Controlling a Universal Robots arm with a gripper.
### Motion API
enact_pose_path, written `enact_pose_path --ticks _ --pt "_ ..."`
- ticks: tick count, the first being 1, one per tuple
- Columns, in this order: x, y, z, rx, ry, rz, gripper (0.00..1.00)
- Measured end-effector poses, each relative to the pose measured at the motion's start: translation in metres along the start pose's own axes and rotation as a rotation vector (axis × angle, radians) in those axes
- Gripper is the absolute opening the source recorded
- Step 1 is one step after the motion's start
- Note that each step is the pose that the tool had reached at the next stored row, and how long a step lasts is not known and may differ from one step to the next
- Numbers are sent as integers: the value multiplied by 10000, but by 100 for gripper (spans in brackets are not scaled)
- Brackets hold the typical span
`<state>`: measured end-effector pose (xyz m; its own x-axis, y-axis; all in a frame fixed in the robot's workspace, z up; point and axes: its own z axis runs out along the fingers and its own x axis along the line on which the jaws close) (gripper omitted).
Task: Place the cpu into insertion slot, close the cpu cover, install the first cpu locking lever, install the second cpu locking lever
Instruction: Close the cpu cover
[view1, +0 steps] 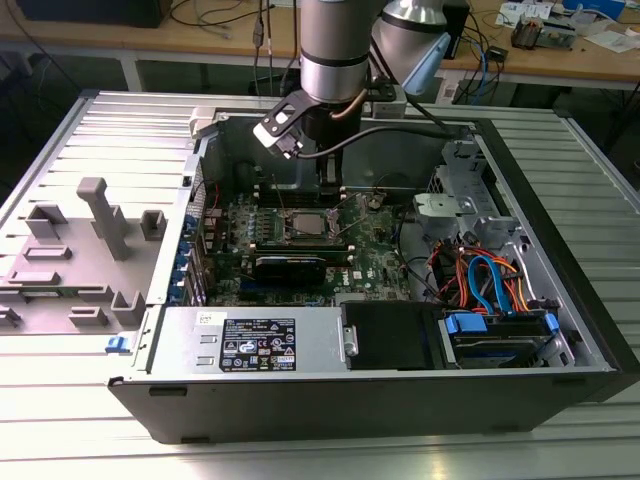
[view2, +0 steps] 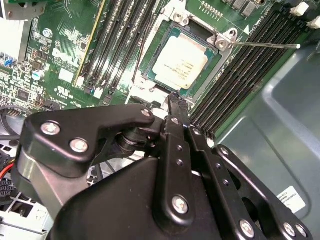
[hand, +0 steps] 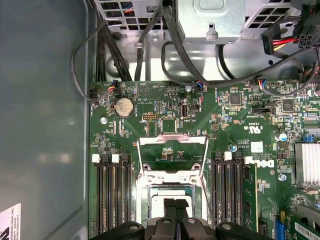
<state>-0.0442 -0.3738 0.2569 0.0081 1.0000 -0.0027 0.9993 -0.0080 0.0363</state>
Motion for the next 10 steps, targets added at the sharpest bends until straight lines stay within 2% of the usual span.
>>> enact_pose_path --ticks 10 --pt "0 1 -24 1 -1 0 11"
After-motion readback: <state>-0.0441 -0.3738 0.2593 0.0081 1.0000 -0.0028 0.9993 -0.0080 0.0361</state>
